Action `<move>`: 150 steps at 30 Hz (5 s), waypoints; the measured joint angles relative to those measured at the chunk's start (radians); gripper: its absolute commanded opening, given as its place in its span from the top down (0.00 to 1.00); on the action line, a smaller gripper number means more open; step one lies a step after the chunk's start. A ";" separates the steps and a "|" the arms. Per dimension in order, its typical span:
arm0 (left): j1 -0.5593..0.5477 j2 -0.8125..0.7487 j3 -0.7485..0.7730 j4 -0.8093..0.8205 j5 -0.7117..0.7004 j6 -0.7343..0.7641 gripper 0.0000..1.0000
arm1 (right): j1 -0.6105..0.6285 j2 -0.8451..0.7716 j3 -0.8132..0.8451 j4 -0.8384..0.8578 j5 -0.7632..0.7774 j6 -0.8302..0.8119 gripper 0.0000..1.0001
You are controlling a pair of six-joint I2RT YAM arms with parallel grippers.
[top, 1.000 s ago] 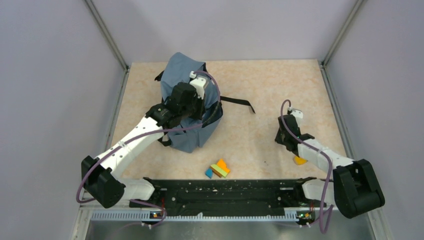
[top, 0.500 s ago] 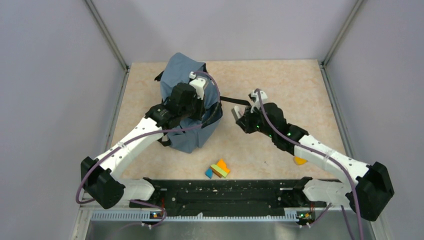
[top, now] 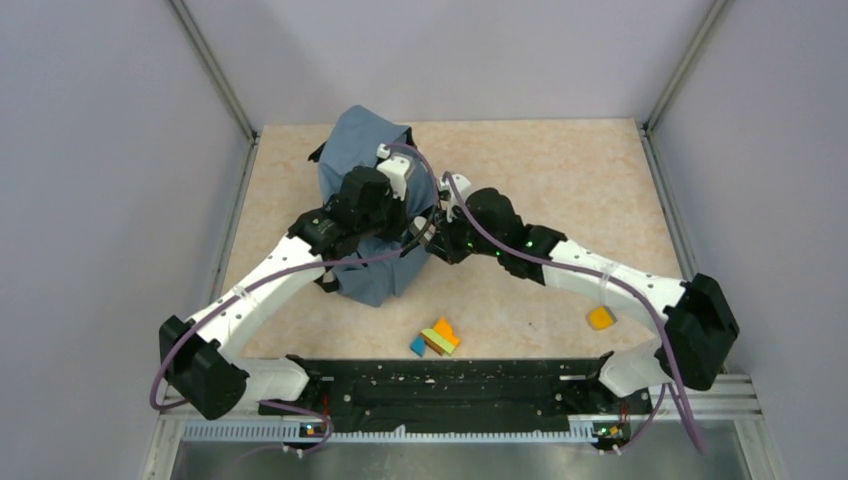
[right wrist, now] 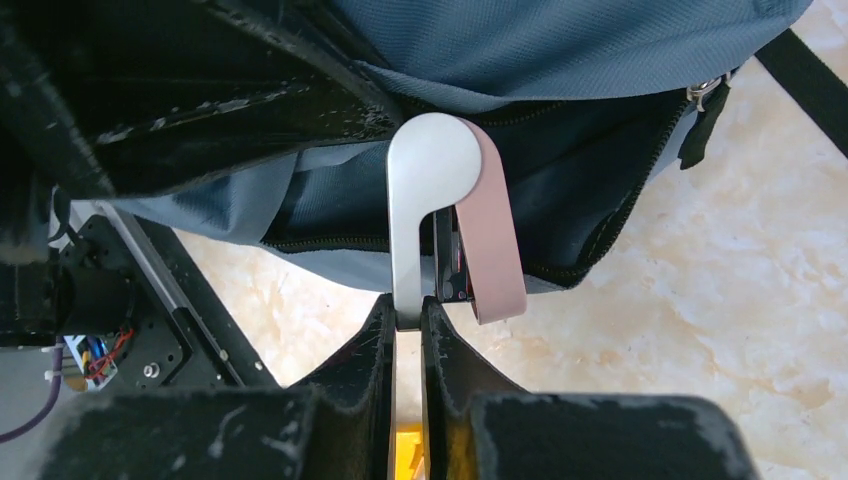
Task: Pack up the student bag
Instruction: Place the stationery in the student bag, then pick up the stationery from the center of the board.
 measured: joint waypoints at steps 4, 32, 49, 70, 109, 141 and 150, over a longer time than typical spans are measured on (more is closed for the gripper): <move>0.003 -0.001 0.000 -0.002 -0.007 0.000 0.94 | 0.000 0.061 0.085 -0.085 0.002 0.001 1.00; 0.006 -0.006 0.000 -0.002 -0.008 -0.003 0.94 | -0.096 0.265 0.521 -0.583 -0.096 0.023 1.00; 0.007 -0.011 -0.002 -0.003 -0.010 -0.004 0.94 | -0.112 0.459 0.800 -0.850 -0.145 -0.040 1.00; 0.009 -0.013 -0.005 -0.004 -0.001 -0.004 0.94 | -0.114 0.489 0.785 -0.845 -0.189 -0.043 1.00; 0.006 -0.020 -0.010 -0.006 -0.010 -0.004 0.94 | -0.773 -0.328 -0.198 -0.414 0.163 0.200 0.16; 0.016 -0.020 -0.011 -0.005 0.005 -0.004 0.94 | -1.130 -0.336 -0.518 -0.575 0.253 0.521 0.09; 0.017 -0.020 -0.011 -0.005 0.005 -0.004 0.94 | -1.048 -0.300 -0.518 -0.574 0.275 0.546 0.32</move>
